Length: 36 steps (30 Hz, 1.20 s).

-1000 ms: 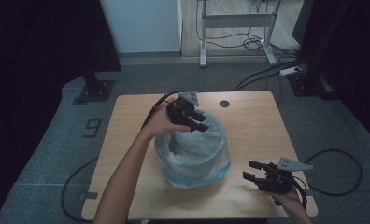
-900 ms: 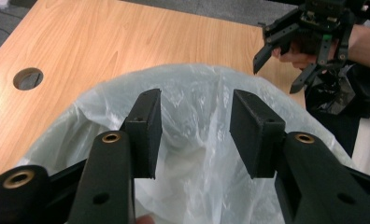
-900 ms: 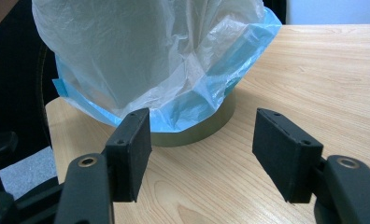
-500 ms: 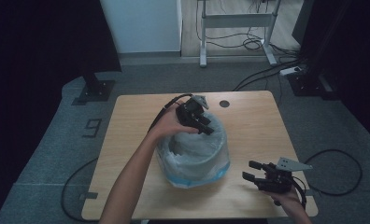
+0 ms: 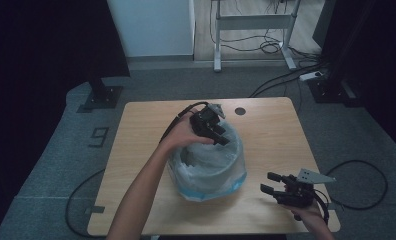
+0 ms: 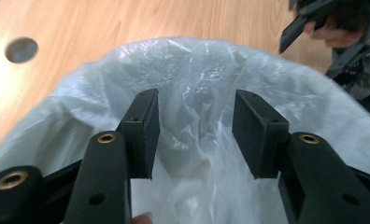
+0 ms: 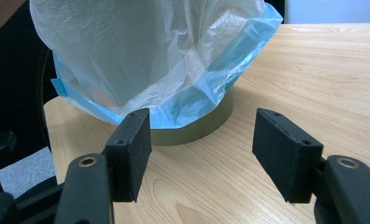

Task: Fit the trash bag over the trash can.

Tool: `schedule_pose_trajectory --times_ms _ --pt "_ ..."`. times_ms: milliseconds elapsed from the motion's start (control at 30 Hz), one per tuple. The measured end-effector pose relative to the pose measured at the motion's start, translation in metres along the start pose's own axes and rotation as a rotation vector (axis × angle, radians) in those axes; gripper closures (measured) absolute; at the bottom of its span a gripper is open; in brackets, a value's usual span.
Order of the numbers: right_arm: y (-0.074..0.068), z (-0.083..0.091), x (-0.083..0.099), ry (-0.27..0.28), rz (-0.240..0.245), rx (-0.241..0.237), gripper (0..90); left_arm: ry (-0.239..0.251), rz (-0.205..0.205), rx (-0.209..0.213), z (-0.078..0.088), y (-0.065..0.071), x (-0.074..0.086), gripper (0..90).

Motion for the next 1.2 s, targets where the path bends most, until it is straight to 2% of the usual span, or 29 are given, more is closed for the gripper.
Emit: schedule_pose_trajectory --times_ms 133,333,467,600,733,833,1033,1200 --pt "0.000 -0.001 0.001 -0.002 0.001 0.001 36.6 0.018 0.008 -0.006 0.015 0.001 0.006 51.7" --pt "-0.002 -0.003 0.001 -0.008 0.005 -0.001 36.6 -0.085 0.031 0.011 0.010 0.001 0.032 51.9" --pt "-0.002 -0.005 0.003 -0.013 0.004 -0.002 36.6 -0.102 0.031 0.025 0.004 0.003 0.036 51.8" --pt "-0.001 -0.006 0.003 -0.015 0.005 -0.002 36.6 -0.088 0.027 0.018 0.004 0.003 0.035 50.5" --pt "0.000 -0.004 0.003 -0.013 0.001 -0.001 36.6 -0.052 0.028 0.000 0.014 0.003 0.034 48.0" --pt "0.000 -0.004 0.003 -0.012 0.001 0.000 36.6 -0.042 0.045 -0.025 0.024 -0.001 0.038 46.6" --pt "-0.001 -0.005 0.002 -0.013 0.004 -0.002 36.6 -0.068 0.087 -0.050 0.035 -0.007 0.054 45.3" --pt "-0.001 -0.007 0.003 -0.016 0.005 -0.003 36.6 -0.096 0.123 -0.045 0.034 -0.012 0.065 44.5"
Point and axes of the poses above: each handheld gripper's, and its own axes: z roughly backward along the jaws, x roughly out of its underside, y roughly to its right, the point moved 10 cm from there along -z, roughly forward along the jaws, and after that the axes turned 7 degrees about -z, right-handed, at the moved point
